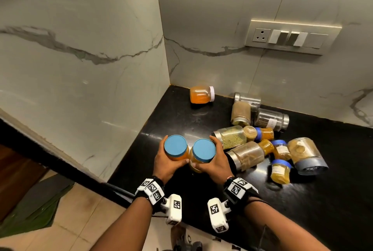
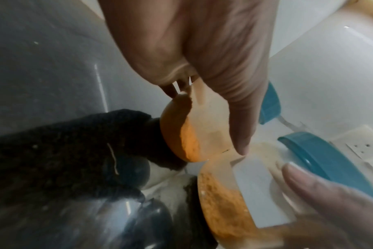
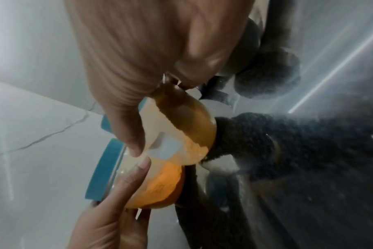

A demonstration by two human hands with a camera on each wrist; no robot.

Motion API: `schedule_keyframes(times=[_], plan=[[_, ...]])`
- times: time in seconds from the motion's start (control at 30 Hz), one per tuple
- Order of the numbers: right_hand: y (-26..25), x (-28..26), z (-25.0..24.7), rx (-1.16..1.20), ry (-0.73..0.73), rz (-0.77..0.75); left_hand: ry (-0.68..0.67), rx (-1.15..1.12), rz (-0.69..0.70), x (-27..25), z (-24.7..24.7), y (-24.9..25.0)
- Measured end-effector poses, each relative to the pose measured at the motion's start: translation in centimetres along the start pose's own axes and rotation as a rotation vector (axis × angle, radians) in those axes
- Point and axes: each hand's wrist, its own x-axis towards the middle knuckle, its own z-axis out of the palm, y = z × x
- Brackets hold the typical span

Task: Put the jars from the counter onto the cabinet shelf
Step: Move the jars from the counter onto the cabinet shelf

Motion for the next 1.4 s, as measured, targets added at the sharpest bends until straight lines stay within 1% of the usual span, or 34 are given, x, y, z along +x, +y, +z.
schedule_keyframes(times=[0.1, 0.2, 0.3, 0.37, 0.47, 0.53, 0.6, 0.7, 0.83, 0.9, 0.97, 1.07, 1.17, 1.3, 1.4], plan=[[0.6, -0.2, 0.6, 0.155, -0.002, 0.058, 0.02, -0.019, 0.023, 0.2, -0.1, 0.1], [0.3, -0.4, 0.6, 0.201, 0.006, 0.06, 0.052, -0.048, 0.023, 0.0, -0.6, 0.8], [-1.6, -0.3, -1.0, 0.254, -0.003, 0.022, 0.056, -0.125, 0.083, -0.4, -1.4, 2.5], [-3.9, -0.4, -2.7, 0.274, -0.011, -0.028, 0.049, -0.185, 0.145, -0.8, -2.0, 4.5], [-8.5, -1.3, -5.7, 0.287, -0.038, -0.123, 0.031, -0.241, 0.269, -2.2, -3.0, 9.3], [-12.1, -2.0, -7.8, 0.259, -0.07, -0.203, 0.031, -0.244, 0.391, -3.1, -3.6, 13.1], [-15.5, -3.1, -9.9, 0.251, -0.077, -0.301, 0.073, -0.225, 0.546, -4.0, -4.2, 16.8], [-20.9, -5.4, -12.5, 0.243, -0.109, -0.423, 0.113, -0.255, 0.671, -5.0, -4.9, 21.7], [-27.2, -7.5, -16.0, 0.187, -0.08, -0.572, 0.137, -0.316, 0.82, -6.5, -6.7, 28.2], [-29.9, -8.2, -17.5, 0.168, -0.033, -0.672, 0.131, -0.363, 0.9, -6.9, -7.4, 31.3], [-32.8, -9.2, -19.0, 0.162, -0.004, -0.737, 0.137, -0.386, 0.97, -7.1, -8.2, 34.4], [-36.7, -10.0, -21.3, 0.177, -0.038, -0.805, 0.165, -0.393, 1.018, -7.3, -9.7, 38.9], [-40.0, -9.8, -23.4, 0.196, -0.054, -0.841, 0.156, -0.438, 1.034, -7.2, -11.2, 42.8], [-44.3, -9.1, -25.1, 0.239, -0.048, -0.865, 0.141, -0.366, 1.066, -6.2, -12.9, 47.5], [-47.3, -8.4, -25.6, 0.26, -0.061, -0.847, 0.091, -0.312, 1.0, -4.4, -14.2, 50.1]])
